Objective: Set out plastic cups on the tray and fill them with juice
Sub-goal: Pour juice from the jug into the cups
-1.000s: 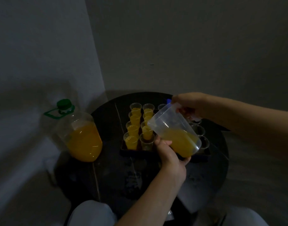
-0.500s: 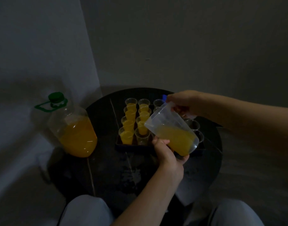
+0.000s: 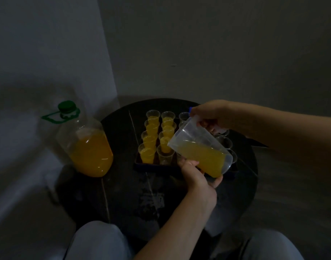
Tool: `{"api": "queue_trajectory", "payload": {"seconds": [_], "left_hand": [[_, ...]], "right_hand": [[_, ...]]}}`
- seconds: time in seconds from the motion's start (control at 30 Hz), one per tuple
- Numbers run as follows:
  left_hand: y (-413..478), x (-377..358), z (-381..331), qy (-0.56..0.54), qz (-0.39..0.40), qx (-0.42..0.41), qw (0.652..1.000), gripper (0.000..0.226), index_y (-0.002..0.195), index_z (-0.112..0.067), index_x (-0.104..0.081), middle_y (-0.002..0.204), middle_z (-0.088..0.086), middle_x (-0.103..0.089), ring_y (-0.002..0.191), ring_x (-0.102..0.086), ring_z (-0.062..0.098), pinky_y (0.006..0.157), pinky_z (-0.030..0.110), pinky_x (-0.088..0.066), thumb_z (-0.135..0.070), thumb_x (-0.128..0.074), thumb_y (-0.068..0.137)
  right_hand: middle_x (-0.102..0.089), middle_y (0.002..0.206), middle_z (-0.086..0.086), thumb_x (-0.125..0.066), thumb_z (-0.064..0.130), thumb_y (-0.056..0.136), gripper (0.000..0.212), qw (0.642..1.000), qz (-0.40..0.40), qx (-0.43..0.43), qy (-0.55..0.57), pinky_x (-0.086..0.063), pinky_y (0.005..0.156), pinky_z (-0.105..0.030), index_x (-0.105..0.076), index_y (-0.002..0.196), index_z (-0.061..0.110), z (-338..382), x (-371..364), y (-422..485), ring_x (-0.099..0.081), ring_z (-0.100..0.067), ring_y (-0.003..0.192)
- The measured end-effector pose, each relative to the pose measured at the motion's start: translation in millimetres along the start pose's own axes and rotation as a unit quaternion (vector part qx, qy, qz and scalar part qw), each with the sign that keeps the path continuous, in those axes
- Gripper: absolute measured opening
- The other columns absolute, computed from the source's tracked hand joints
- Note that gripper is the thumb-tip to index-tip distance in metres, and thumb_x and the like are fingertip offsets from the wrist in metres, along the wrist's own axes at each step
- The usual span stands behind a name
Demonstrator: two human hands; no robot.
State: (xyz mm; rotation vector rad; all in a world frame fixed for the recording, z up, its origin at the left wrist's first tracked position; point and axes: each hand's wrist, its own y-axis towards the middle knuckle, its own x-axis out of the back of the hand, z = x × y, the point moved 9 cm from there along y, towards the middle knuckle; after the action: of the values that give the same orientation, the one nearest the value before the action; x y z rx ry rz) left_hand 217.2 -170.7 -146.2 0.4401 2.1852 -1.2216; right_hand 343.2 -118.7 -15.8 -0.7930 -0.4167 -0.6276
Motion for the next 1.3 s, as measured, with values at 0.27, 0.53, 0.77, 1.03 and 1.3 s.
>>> {"api": "queue_trajectory", "payload": {"seconds": [0.27, 0.53, 0.77, 1.03, 1.3], "left_hand": [[-0.4, -0.2, 3.9, -0.009, 0.003, 0.006, 1.000, 0.046, 0.135, -0.032, -0.057, 0.130, 0.008, -0.049, 0.109, -0.051, 0.027, 0.092, 0.066, -0.050, -0.028, -0.048, 0.090], [0.8, -1.6, 3.4, -0.022, 0.000, 0.012, 1.000, 0.045, 0.136, -0.029, -0.057, 0.124, 0.008, -0.051, 0.106, -0.052, 0.026, 0.096, 0.067, -0.047, -0.027, -0.048, 0.092], [1.5, -1.1, -0.3, -0.022, -0.003, 0.010, 1.000, 0.047, 0.137, -0.029, -0.055, 0.128, 0.009, -0.050, 0.109, -0.051, 0.028, 0.095, 0.068, -0.047, -0.024, -0.047, 0.091], [0.0, -2.4, -0.7, -0.027, -0.003, 0.013, 1.000, 0.045, 0.133, -0.029, -0.058, 0.127, 0.010, -0.051, 0.110, -0.052, 0.029, 0.094, 0.067, -0.048, -0.023, -0.047, 0.090], [-3.9, -3.6, 0.2, -0.023, 0.010, 0.013, 1.000, 0.047, 0.135, -0.031, -0.057, 0.126, 0.009, -0.051, 0.109, -0.053, 0.029, 0.097, 0.067, -0.047, -0.023, -0.047, 0.090]], "right_hand": [[-0.052, 0.060, -0.001, -0.057, 0.035, 0.098, 0.023, 1.000, 0.013, -0.019, -0.012, -0.035, 0.050, -0.023, -0.062, 0.090, 0.014, -4.2, -3.6, 9.9, -0.043, -0.011, 0.050], [-0.051, 0.058, 0.000, -0.057, 0.033, 0.099, 0.024, 0.999, 0.022, -0.028, -0.013, -0.034, 0.048, -0.021, -0.060, 0.085, 0.014, -2.6, -7.3, 7.1, -0.042, -0.010, 0.048], [-0.050, 0.055, 0.000, -0.053, 0.035, 0.101, 0.029, 0.999, 0.023, -0.022, -0.018, -0.032, 0.045, -0.021, -0.058, 0.081, 0.014, 1.8, -10.6, 6.5, -0.039, -0.009, 0.045], [-0.050, 0.049, 0.001, -0.053, 0.038, 0.101, 0.030, 0.999, 0.025, -0.027, -0.020, -0.033, 0.041, -0.020, -0.058, 0.084, 0.014, 3.6, -8.5, 5.6, -0.041, -0.009, 0.040], [-0.052, 0.046, 0.000, -0.054, 0.035, 0.101, 0.027, 0.999, 0.024, -0.028, -0.017, -0.035, 0.037, -0.015, -0.059, 0.089, 0.012, 1.7, -8.7, 3.5, -0.043, -0.008, 0.033]]}}
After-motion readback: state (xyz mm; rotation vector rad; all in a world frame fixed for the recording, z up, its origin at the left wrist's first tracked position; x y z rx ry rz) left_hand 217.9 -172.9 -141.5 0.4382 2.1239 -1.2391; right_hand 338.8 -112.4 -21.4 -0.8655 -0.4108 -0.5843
